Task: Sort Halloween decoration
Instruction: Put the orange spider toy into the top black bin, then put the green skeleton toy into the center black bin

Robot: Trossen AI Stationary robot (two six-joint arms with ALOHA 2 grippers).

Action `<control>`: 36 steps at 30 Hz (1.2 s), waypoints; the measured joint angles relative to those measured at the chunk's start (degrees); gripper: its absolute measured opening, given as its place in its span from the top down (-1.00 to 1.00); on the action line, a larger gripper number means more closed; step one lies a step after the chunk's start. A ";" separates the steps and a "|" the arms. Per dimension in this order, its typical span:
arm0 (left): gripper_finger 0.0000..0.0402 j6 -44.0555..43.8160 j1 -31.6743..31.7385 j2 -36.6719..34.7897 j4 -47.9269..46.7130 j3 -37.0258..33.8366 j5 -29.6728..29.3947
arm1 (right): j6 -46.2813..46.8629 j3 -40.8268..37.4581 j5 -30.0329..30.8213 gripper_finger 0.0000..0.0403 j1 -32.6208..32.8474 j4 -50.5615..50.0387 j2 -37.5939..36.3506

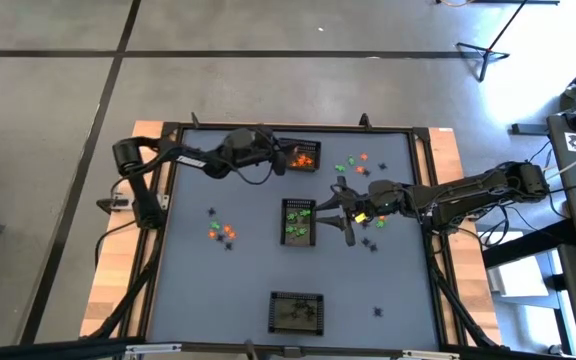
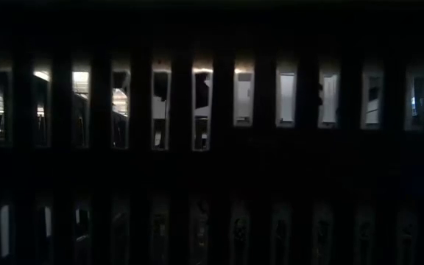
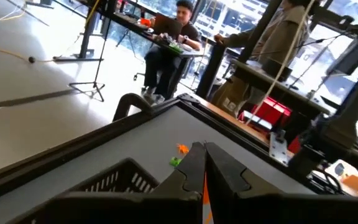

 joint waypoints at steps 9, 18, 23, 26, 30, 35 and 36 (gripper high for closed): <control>0.80 -1.22 0.33 2.64 -1.91 2.34 -1.40 | 0.02 0.00 -0.02 0.34 0.02 -1.29 0.00; 0.53 -1.18 0.66 1.97 -3.43 2.34 -0.37 | 0.53 0.00 -0.17 0.34 0.02 -1.77 0.00; 0.51 -2.50 2.20 -0.95 -3.90 2.34 2.33 | 1.48 0.00 -0.20 0.34 0.02 -2.52 0.00; 0.51 -2.39 2.96 -4.10 -7.41 2.34 4.53 | 1.49 0.00 -0.20 0.34 0.02 -2.58 0.00; 0.51 0.60 3.66 -9.92 -19.65 2.34 4.48 | 1.49 0.00 -0.22 0.34 0.02 -2.81 0.00; 0.52 6.52 3.98 -17.70 -40.40 2.34 -1.82 | 1.49 0.00 -0.22 0.34 0.02 -3.09 0.00; 0.52 7.39 3.98 -19.07 -44.53 2.34 -3.24 | 1.50 0.00 -0.22 0.34 0.00 -3.09 0.00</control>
